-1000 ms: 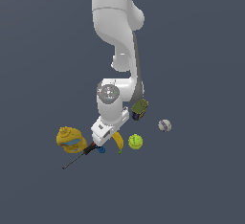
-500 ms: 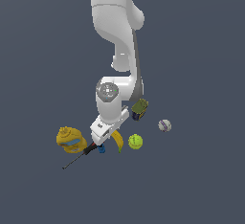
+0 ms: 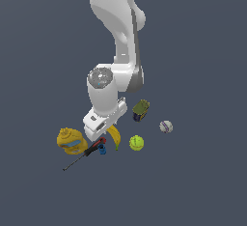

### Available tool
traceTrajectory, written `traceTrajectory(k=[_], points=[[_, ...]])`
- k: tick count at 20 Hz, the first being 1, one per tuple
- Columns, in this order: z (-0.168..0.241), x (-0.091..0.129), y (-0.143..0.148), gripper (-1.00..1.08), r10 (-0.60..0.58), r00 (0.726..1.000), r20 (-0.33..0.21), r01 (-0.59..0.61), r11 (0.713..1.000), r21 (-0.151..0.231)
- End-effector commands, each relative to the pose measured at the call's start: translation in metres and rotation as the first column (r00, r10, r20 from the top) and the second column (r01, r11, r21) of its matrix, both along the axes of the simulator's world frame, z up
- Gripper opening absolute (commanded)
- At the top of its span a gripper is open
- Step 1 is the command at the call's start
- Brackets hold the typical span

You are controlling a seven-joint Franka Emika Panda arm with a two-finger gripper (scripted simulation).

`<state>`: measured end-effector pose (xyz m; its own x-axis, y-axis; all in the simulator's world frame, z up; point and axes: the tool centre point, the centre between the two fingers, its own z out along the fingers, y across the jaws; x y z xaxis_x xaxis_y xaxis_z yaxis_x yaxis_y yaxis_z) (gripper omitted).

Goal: Pick up a designated object from a clutter of objects.

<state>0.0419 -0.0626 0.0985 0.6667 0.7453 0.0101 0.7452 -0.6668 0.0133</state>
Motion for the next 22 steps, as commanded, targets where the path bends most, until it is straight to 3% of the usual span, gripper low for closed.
traceTrajectory(k=[1, 15, 22], points=[[0.025, 0.000, -0.006, -1.00, 0.000, 1.000, 0.001, 0.000, 1.000, 0.000], [0.176, 0.002, -0.046, -1.00, 0.000, 1.000, -0.010, 0.000, 1.000, 0.002], [0.232, 0.005, -0.062, -1.00, -0.001, 1.000, -0.014, 0.001, 1.000, 0.002]])
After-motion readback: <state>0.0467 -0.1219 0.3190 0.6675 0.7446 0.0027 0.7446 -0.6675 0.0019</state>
